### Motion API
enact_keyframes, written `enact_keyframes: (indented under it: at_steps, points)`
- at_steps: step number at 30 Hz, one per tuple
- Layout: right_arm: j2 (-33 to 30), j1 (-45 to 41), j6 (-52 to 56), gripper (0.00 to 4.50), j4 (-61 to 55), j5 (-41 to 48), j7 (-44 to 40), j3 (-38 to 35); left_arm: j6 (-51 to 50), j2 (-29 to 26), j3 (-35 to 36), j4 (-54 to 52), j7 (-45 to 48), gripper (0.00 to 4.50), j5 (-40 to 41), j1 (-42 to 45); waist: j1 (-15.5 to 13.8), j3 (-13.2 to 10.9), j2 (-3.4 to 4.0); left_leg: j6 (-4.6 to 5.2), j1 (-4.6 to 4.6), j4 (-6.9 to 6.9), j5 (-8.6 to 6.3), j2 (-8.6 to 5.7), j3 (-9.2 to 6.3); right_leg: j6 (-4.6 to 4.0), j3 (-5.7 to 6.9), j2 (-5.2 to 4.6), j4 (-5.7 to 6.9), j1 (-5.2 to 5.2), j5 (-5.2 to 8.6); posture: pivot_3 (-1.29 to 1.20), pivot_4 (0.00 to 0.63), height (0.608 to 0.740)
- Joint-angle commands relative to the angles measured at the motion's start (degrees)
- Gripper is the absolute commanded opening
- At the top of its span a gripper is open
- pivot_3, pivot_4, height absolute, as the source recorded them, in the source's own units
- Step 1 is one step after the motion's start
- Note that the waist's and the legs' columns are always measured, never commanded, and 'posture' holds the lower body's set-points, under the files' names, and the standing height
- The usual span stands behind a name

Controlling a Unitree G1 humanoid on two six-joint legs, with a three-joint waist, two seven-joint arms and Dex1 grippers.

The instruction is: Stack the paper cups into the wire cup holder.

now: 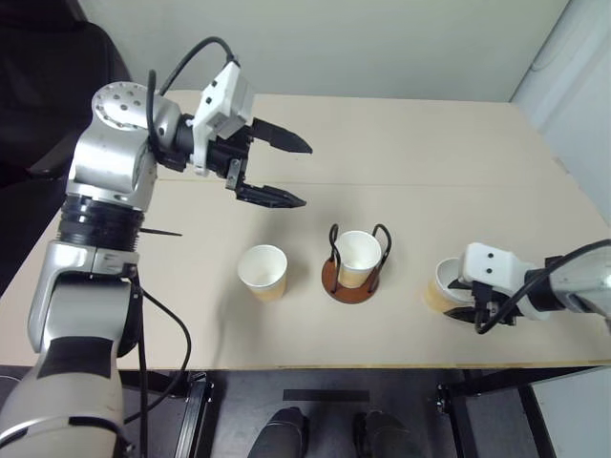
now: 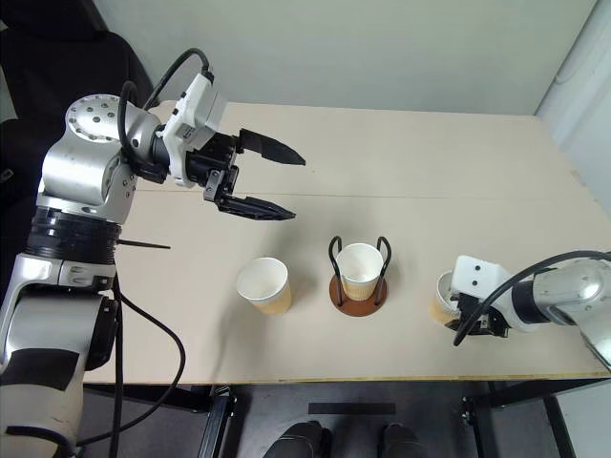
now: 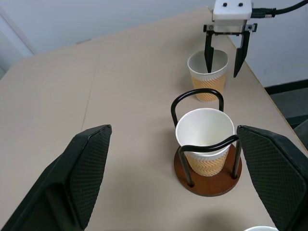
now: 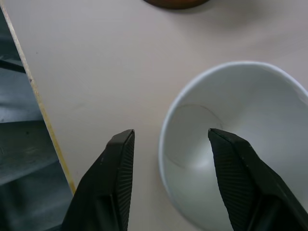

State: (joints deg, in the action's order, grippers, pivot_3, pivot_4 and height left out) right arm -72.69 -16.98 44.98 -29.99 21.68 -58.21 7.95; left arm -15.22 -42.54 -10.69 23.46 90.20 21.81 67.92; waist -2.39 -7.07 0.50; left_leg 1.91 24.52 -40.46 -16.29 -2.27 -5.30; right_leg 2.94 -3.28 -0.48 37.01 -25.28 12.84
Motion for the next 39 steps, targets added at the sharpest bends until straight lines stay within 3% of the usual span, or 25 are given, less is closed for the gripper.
enact_keyframes:
  at_steps: [1, 4, 14, 20, 27, 39]
  points:
    - [-0.28, -1.78, -0.26, 1.18, -1.06, -0.75, -1.72, -0.38, 0.11, -0.45, 2.17, -2.06, 0.9, 4.5, -0.11, 0.09, 0.04, 0.0, 0.0, 0.0, 0.0, 0.0, 0.0, 0.0, 0.0, 0.0, 0.0, 0.0, 0.0, 0.0, 0.0, 0.0, 0.15, 0.74]
    - [0.06, -3.49, 0.69, 0.02, -0.95, -0.62, -2.39, -0.72, 0.16, -0.42, 2.42, -2.18, 0.83, 4.5, -0.29, -0.24, 0.1, 0.0, 0.0, 0.0, 0.0, -0.01, 0.0, 0.0, 0.0, 0.0, -0.01, 0.0, 0.0, 0.0, 0.0, 0.0, 0.15, 0.74]
    - [-1.25, -12.71, 5.46, 0.02, -3.56, 2.36, -5.77, -2.52, 0.27, -0.41, 2.67, -2.24, 0.85, 4.5, -1.1, -0.87, 0.32, 0.0, 0.0, 0.0, -0.02, 0.02, 0.0, 0.0, 0.0, 0.0, -0.01, 0.01, 0.0, 0.02, 0.0, 0.0, 0.15, 0.74]
    - [-0.05, -32.33, 6.11, 0.02, -1.58, 1.51, -10.01, 0.71, 1.06, 0.26, 2.21, -0.82, 1.21, 4.5, -1.87, -0.38, 0.58, 0.0, 0.01, 0.01, -0.04, 0.09, 0.01, 0.01, -0.02, -0.01, 0.0, 0.02, -0.03, -0.01, 0.0, 0.0, 0.15, 0.74]
    - [4.69, -46.96, 5.8, 0.02, 1.38, -0.81, -13.97, 6.99, 2.23, 1.47, 1.96, 1.07, 1.97, 4.5, -2.91, 0.42, 0.77, -0.01, 0.01, 0.03, -0.01, 0.16, 0.0, -0.01, -0.05, -0.02, 0.02, 0.0, -0.08, -0.06, 0.01, 0.0, 0.15, 0.74]
    - [13.53, -53.22, 1.6, 0.02, 6.65, -5.57, -19.07, 14.25, 1.5, 0.66, 0.58, 0.2, 2.3, 4.5, -1.37, 0.17, 0.9, -0.01, 0.02, 0.03, 0.05, 0.19, 0.01, -0.01, -0.07, -0.04, 0.04, -0.01, -0.1, -0.14, 0.02, 0.0, 0.15, 0.74]
